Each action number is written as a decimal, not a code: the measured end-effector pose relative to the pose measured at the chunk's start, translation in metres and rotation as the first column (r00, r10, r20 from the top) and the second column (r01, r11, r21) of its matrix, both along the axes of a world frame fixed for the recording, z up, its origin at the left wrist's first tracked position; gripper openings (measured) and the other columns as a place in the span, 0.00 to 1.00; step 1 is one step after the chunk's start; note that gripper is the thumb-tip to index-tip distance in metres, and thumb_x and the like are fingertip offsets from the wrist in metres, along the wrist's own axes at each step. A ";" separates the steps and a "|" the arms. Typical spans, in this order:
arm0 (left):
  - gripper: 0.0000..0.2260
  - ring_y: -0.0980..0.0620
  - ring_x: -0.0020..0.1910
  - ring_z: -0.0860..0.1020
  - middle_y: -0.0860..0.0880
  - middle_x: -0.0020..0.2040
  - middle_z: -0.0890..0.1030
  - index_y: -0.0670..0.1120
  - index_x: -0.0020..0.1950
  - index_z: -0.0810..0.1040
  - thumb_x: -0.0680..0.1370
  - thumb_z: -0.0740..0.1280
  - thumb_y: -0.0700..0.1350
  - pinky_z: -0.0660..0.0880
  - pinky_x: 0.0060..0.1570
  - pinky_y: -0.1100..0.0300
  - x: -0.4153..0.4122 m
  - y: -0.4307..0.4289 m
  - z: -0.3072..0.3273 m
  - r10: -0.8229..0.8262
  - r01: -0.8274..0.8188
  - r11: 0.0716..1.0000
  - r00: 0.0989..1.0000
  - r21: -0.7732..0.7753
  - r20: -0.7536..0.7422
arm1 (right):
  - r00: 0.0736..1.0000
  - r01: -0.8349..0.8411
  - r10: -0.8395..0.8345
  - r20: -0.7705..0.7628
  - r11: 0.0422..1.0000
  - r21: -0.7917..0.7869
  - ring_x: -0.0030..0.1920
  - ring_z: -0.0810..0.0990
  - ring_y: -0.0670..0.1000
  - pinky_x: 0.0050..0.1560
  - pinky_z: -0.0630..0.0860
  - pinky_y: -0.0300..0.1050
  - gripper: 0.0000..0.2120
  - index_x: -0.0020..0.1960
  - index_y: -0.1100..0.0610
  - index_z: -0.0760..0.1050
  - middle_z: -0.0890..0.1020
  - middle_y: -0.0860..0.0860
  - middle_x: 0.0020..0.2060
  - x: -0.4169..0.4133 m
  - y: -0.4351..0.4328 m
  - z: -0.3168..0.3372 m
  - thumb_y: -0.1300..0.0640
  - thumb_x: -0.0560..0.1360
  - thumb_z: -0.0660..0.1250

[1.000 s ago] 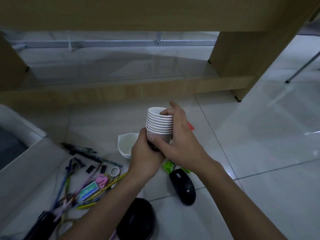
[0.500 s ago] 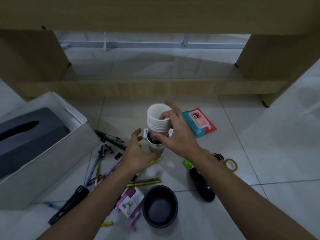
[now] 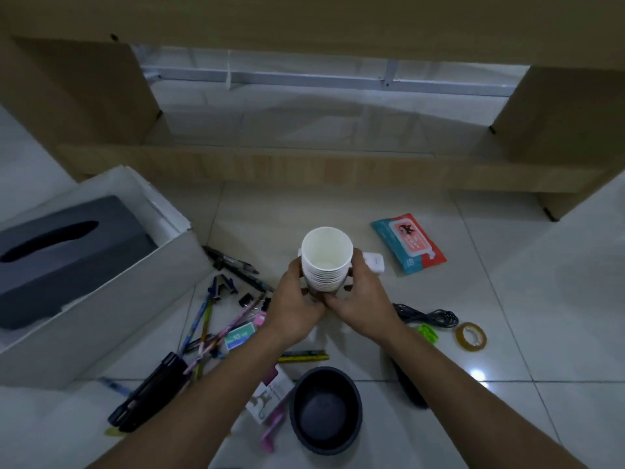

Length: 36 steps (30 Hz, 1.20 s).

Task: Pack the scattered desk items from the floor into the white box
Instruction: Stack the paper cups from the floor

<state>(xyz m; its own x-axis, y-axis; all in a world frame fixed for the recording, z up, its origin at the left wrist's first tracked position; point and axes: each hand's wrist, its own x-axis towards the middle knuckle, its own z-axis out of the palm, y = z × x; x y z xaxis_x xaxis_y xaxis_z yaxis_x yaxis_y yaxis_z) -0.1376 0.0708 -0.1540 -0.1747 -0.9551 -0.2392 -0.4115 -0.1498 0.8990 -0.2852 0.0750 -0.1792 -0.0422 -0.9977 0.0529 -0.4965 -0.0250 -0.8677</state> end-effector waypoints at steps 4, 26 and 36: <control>0.29 0.52 0.65 0.75 0.49 0.68 0.75 0.50 0.74 0.66 0.74 0.60 0.31 0.75 0.63 0.52 0.019 -0.006 0.027 0.051 -0.051 0.982 0.999 -0.182 -0.001 | 0.999 -0.010 0.015 0.051 0.995 -0.101 0.57 0.77 0.36 0.52 0.77 0.33 0.39 0.69 0.50 0.65 0.77 0.39 0.57 0.016 -0.014 0.040 0.54 0.65 0.81; 0.24 0.49 0.54 0.83 0.52 0.62 0.81 0.56 0.68 0.75 0.80 0.54 0.67 0.78 0.52 0.51 0.291 -0.057 0.067 0.445 -0.322 0.848 0.863 0.421 -0.237 | 0.734 -0.666 0.674 -0.088 0.739 0.104 0.57 0.76 0.31 0.57 0.76 0.31 0.34 0.65 0.43 0.68 0.78 0.35 0.57 0.260 -0.145 0.103 0.58 0.66 0.81; 0.24 0.47 0.50 0.85 0.50 0.57 0.84 0.56 0.62 0.79 0.78 0.55 0.68 0.80 0.36 0.58 0.298 -0.074 0.043 0.507 -0.314 0.792 0.816 0.523 -0.278 | 0.660 -0.681 0.747 -0.079 0.639 0.357 0.58 0.78 0.42 0.60 0.78 0.46 0.34 0.67 0.47 0.68 0.78 0.42 0.58 0.265 -0.167 0.078 0.52 0.66 0.80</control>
